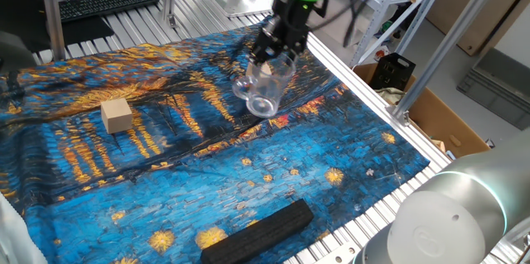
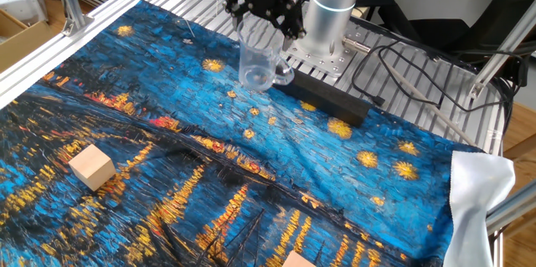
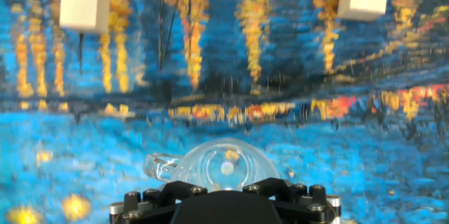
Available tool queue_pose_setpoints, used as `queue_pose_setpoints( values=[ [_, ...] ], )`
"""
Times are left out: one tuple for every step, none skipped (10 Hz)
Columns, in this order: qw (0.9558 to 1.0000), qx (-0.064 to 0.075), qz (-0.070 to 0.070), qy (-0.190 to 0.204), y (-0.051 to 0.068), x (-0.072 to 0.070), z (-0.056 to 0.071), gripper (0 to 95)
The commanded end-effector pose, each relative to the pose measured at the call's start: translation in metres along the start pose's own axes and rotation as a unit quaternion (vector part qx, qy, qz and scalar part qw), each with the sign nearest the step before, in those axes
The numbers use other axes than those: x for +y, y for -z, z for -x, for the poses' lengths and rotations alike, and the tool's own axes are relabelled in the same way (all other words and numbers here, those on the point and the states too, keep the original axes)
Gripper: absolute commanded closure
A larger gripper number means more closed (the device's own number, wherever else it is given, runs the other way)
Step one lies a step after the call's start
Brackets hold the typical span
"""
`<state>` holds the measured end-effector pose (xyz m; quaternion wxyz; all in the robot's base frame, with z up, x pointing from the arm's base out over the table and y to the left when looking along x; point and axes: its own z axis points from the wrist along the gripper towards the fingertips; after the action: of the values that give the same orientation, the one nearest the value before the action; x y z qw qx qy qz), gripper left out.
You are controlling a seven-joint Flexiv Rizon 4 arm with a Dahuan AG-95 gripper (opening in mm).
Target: Pick up the cup
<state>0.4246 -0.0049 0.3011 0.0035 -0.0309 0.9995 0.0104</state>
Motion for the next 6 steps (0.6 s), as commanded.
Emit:
queue_pose_setpoints(
  values=[
    [1.0,0.003,-0.002,0.0,0.0026,-0.0094,-0.0124,95.0],
    [1.0,0.005,0.0,-0.001,0.0026,-0.0113,-0.0157,95.0],
    [1.0,0.006,-0.003,-0.003,0.0012,-0.0102,-0.0173,95.0],
    [0.9999,0.009,-0.007,-0.004,0.0007,-0.0099,-0.0179,95.0],
    [0.9999,0.01,-0.009,-0.005,0.0005,-0.0098,-0.0181,95.0],
    [0.9998,0.011,-0.014,-0.001,0.0005,-0.0097,-0.0181,95.0]
  ],
)
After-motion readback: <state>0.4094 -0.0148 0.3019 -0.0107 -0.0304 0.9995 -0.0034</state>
